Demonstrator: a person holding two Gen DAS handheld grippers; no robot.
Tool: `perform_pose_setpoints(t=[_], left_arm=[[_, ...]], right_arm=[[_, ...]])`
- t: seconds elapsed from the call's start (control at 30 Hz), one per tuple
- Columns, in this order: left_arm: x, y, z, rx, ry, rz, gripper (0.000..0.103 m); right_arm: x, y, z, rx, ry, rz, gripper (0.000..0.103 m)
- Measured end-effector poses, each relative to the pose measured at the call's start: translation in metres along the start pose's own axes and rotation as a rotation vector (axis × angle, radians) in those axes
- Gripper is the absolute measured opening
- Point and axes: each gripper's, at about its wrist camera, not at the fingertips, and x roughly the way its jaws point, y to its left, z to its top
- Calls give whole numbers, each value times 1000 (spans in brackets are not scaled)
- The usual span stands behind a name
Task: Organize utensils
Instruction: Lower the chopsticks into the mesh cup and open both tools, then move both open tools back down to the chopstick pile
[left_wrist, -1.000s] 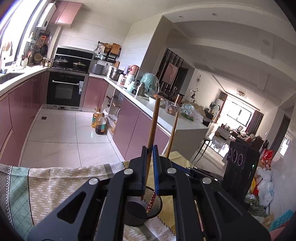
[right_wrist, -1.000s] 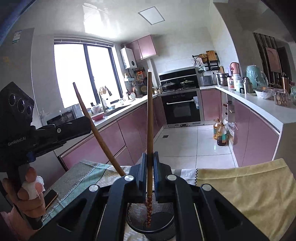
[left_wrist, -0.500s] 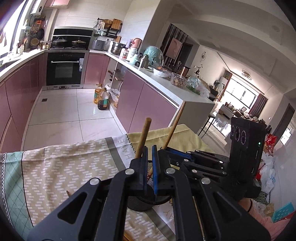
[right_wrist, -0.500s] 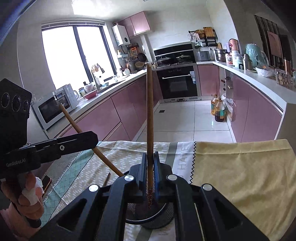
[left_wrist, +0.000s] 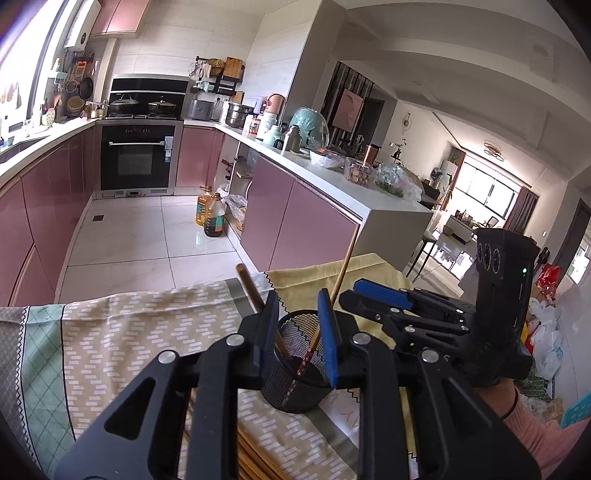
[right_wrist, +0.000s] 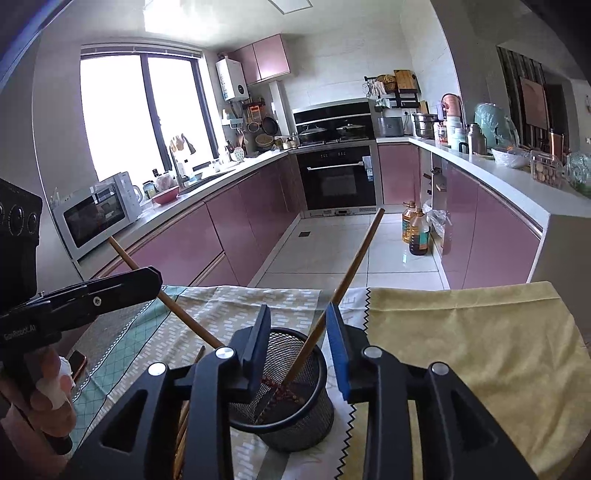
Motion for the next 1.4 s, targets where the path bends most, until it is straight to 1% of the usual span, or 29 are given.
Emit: perform_pose_setpoints(t=[0.03, 0.1, 0.2, 0.27, 0.33, 0.47, 0.63, 0.73, 0.8, 0.97, 1.13, 1.27, 1.37, 1.4], left_arm=[[-6, 1, -6, 6, -9, 2, 26], [-19, 1, -17, 21, -25, 15, 34], [-35, 9, -36, 12, -31, 37, 41], [-41, 17, -48, -11, -18, 62, 41], [-46, 26, -62, -40, -1, 67, 41], [-44, 42, -91, -86, 63, 87, 41], [-33, 58, -127, -130, 164, 126, 41], [-27, 66, -144, -158, 210, 132, 41], [-22, 67, -151, -167, 227, 132, 41], [-11, 66, -158, -164, 265, 145, 41], [1, 64, -158, -160, 299, 151, 40], [10, 65, -158, -159, 331, 178, 35], [14, 65, -156, -150, 342, 193, 31], [15, 65, -155, -148, 347, 200, 29]], right_arm=[[-7, 4, -3, -10, -11, 12, 31], [-22, 12, -9, -31, -23, 63, 35], [-34, 29, -27, -80, -3, 139, 39], [-31, 40, -40, -101, 45, 184, 40], [-22, 50, -55, -108, 107, 209, 40], [7, 64, -82, -105, 237, 234, 40], [35, 75, -106, -92, 347, 218, 39], [44, 78, -112, -77, 374, 202, 38], [46, 79, -113, -69, 383, 189, 36], [49, 85, -113, -76, 394, 147, 34], [51, 88, -114, -101, 399, 117, 33], [52, 87, -114, -109, 406, 104, 32], [53, 88, -113, -133, 411, 76, 24], [53, 88, -113, -131, 413, 77, 24]])
